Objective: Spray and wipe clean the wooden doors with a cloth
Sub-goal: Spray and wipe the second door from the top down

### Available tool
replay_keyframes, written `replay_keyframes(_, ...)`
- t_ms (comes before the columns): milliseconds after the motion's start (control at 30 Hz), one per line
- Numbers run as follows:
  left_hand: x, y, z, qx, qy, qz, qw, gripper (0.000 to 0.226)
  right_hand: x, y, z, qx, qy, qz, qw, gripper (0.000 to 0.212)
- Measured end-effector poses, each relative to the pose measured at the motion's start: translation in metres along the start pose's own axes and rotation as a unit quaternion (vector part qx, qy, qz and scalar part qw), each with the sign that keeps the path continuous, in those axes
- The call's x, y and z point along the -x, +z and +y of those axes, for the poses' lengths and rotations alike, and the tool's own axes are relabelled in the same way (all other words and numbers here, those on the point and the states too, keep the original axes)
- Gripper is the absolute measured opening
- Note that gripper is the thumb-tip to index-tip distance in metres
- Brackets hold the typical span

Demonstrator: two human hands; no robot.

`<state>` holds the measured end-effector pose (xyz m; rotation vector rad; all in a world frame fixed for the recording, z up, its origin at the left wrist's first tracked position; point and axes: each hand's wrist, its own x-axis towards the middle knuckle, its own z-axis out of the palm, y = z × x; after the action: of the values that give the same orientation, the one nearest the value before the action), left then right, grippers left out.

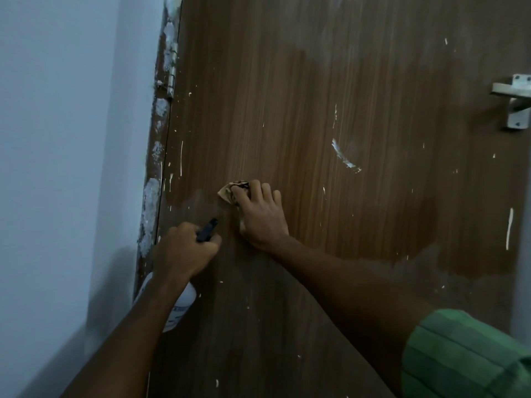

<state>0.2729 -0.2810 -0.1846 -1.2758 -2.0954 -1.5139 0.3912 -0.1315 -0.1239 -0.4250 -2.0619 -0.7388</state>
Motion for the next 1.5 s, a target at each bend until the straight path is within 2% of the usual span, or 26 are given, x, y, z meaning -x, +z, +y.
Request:
replay_keyframes(33, 0.0, -0.002, -0.003, 0.017, 0.001, 0.003, 1.0, 0.036, 0.005, 0.003, -0.002, -0.005, -0.022, -0.017, 1.0, 0.066)
replay_keyframes(100, 0.001, -0.005, -0.008, 0.029, 0.007, 0.015, 0.999, 0.038, 0.011, 0.009, -0.007, 0.025, -0.142, -0.089, 0.986, 0.074)
replay_keyframes(167, 0.005, -0.007, -0.009, 0.034, 0.012, 0.037, 0.999, 0.037, -0.001, 0.004, -0.004, 0.116, -0.297, -0.184, 0.93, 0.075)
replay_keyframes(200, 0.006, -0.008, -0.008, 0.034, 0.014, 0.044, 0.998, 0.037, -0.016, 0.0, -0.002, 0.147, -0.324, -0.194, 0.914, 0.075)
replay_keyframes(267, 0.007, -0.009, -0.01, 0.025, 0.014, 0.047, 0.998, 0.037, -0.042, -0.012, 0.001, 0.148, -0.256, -0.147, 0.944, 0.075)
replay_keyframes(333, 0.008, -0.011, -0.012, 0.022, 0.008, 0.064, 0.998, 0.037, -0.052, -0.017, 0.002, 0.087, -0.107, -0.064, 0.988, 0.071)
replay_keyframes(400, 0.009, -0.015, -0.015, 0.025, 0.006, 0.085, 0.996, 0.036, -0.042, -0.005, -0.005, 0.044, -0.024, -0.013, 0.999, 0.071)
replay_keyframes(433, 0.009, -0.017, -0.017, 0.029, 0.006, 0.094, 0.995, 0.036, -0.032, 0.004, -0.011, 0.034, -0.023, -0.007, 0.999, 0.074)
replay_keyframes(500, 0.009, -0.021, -0.019, 0.039, 0.007, 0.106, 0.994, 0.036, -0.011, 0.02, -0.025, 0.06, -0.145, -0.047, 0.986, 0.08)
replay_keyframes(567, 0.009, -0.024, -0.017, 0.043, 0.015, 0.111, 0.993, 0.037, -0.003, 0.027, -0.027, 0.141, -0.323, -0.146, 0.924, 0.077)
replay_keyframes(600, 0.009, -0.026, -0.015, 0.043, 0.017, 0.115, 0.992, 0.038, -0.013, 0.024, -0.024, 0.17, -0.359, -0.145, 0.906, 0.076)
replay_keyframes(633, 0.008, -0.028, -0.014, 0.042, 0.018, 0.116, 0.992, 0.038, -0.027, 0.019, -0.022, 0.169, -0.336, -0.112, 0.92, 0.076)
replay_keyframes(700, 0.008, -0.028, -0.012, 0.049, 0.02, 0.118, 0.992, 0.038, -0.054, 0.004, -0.015, 0.113, -0.177, -0.034, 0.977, 0.074)
replay_keyframes(733, 0.007, -0.029, -0.011, 0.054, 0.017, 0.127, 0.99, 0.039, -0.062, -0.002, -0.014, 0.089, -0.107, -0.011, 0.99, 0.072)
replay_keyframes(833, 0.005, -0.032, -0.01, 0.063, 0.005, 0.134, 0.989, 0.039, -0.049, 0.009, -0.032, 0.055, -0.045, -0.011, 0.997, 0.075)
replay_keyframes(900, 0.005, -0.034, -0.008, 0.063, 0.0, 0.134, 0.989, 0.039, -0.018, 0.033, -0.053, 0.07, -0.133, -0.043, 0.988, 0.081)
replay_keyframes(1000, 0.005, -0.035, -0.005, 0.052, 0.006, 0.146, 0.988, 0.039, 0.007, 0.052, -0.059, 0.172, -0.376, -0.162, 0.896, 0.076)
replay_keyframes(1033, 0.005, -0.035, -0.005, 0.049, 0.011, 0.145, 0.988, 0.039, -0.001, 0.048, -0.057, 0.182, -0.384, -0.148, 0.893, 0.075)
replay_keyframes(1067, 0.005, -0.035, -0.006, 0.047, 0.015, 0.142, 0.989, 0.039, -0.013, 0.043, -0.056, 0.178, -0.348, -0.116, 0.913, 0.074)
replay_keyframes(1133, 0.006, -0.034, -0.009, 0.05, 0.017, 0.142, 0.989, 0.04, -0.038, 0.033, -0.054, 0.128, -0.2, -0.053, 0.97, 0.074)
replay_keyframes(1233, 0.008, -0.03, -0.016, 0.054, 0.011, 0.149, 0.987, 0.039, -0.054, 0.027, -0.059, 0.073, -0.057, 0.001, 0.996, 0.071)
replay_keyframes(1300, 0.011, -0.029, -0.022, 0.05, 0.01, 0.146, 0.988, 0.04, -0.037, 0.037, -0.072, 0.049, -0.085, -0.008, 0.995, 0.071)
replay_keyframes(1333, 0.011, -0.029, -0.025, 0.047, 0.01, 0.142, 0.989, 0.041, -0.024, 0.043, -0.078, 0.071, -0.151, -0.039, 0.985, 0.07)
replay_keyframes(1400, 0.012, -0.029, -0.029, 0.046, 0.013, 0.131, 0.99, 0.039, -0.005, 0.05, -0.081, 0.141, -0.321, -0.142, 0.926, 0.068)
replay_keyframes(1433, 0.012, -0.03, -0.028, 0.046, 0.011, 0.132, 0.99, 0.038, -0.008, 0.049, -0.078, 0.171, -0.363, -0.152, 0.903, 0.068)
replay_keyframes(1500, 0.011, -0.032, -0.026, 0.047, 0.003, 0.137, 0.989, 0.039, -0.03, 0.042, -0.071, 0.163, -0.303, -0.1, 0.934, 0.069)
